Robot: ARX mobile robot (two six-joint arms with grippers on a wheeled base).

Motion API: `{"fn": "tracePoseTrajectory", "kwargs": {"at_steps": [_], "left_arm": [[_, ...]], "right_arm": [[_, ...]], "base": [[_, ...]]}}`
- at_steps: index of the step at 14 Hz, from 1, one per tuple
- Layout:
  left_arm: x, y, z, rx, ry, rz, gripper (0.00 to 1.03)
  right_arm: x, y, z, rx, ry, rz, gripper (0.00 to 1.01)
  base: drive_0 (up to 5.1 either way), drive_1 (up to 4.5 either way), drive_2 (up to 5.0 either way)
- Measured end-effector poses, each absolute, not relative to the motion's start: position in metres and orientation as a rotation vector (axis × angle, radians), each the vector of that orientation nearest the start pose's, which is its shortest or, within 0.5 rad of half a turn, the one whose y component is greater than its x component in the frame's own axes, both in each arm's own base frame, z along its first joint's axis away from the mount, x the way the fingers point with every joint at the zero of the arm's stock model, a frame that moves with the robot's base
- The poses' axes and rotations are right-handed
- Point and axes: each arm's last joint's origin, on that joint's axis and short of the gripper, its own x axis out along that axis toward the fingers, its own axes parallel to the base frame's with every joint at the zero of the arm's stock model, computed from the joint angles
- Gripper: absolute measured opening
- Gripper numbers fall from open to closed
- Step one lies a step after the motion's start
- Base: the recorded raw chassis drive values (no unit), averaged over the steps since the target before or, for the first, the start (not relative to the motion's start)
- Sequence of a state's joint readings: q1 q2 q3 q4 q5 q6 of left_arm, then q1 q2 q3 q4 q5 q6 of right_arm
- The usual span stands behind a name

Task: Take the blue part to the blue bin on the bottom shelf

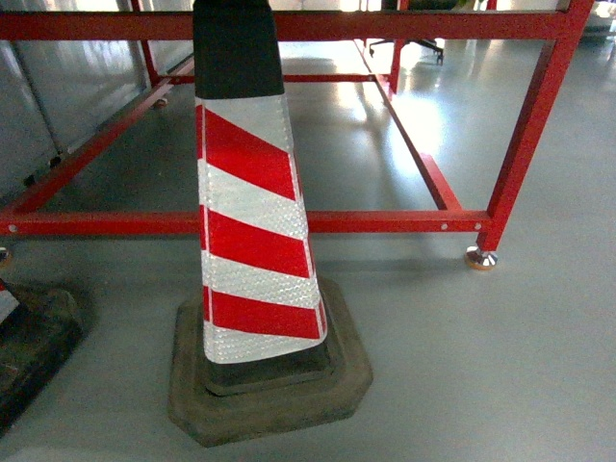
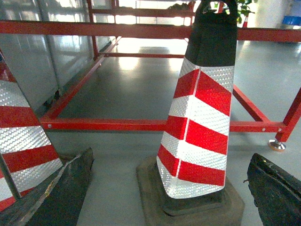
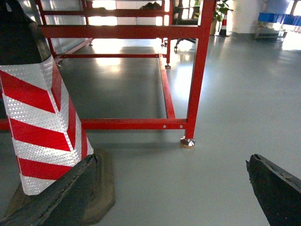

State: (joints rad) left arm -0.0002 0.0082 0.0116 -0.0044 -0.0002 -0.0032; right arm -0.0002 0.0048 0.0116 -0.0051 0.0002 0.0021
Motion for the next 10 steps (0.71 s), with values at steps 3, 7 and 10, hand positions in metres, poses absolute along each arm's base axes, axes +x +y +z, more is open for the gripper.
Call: {"fn": "tracePoseTrajectory", "kwargs": {"at_steps": [3, 7, 10], "left_arm": [[0.0975, 0.0000, 0.1664, -0.003, 0.001, 0.000, 0.98], [0.0975, 0.0000, 0.1664, -0.003, 0.001, 0.000, 0.98], [0.0975, 0.0000, 0.1664, -0.003, 0.001, 0.000, 0.98]], "right_arm": [[0.0973, 0.0000, 0.1666, 0.002, -0.002, 0.000, 0.98], [0.0973, 0.0000, 0.1666, 0.002, -0.002, 0.000, 0.98], [0.0973, 0.0000, 0.1666, 0.002, -0.002, 0.000, 0.98]], "base": [[0.0, 0.00, 0.0], [0.0, 0.00, 0.0], [0.0, 0.00, 0.0]]}}
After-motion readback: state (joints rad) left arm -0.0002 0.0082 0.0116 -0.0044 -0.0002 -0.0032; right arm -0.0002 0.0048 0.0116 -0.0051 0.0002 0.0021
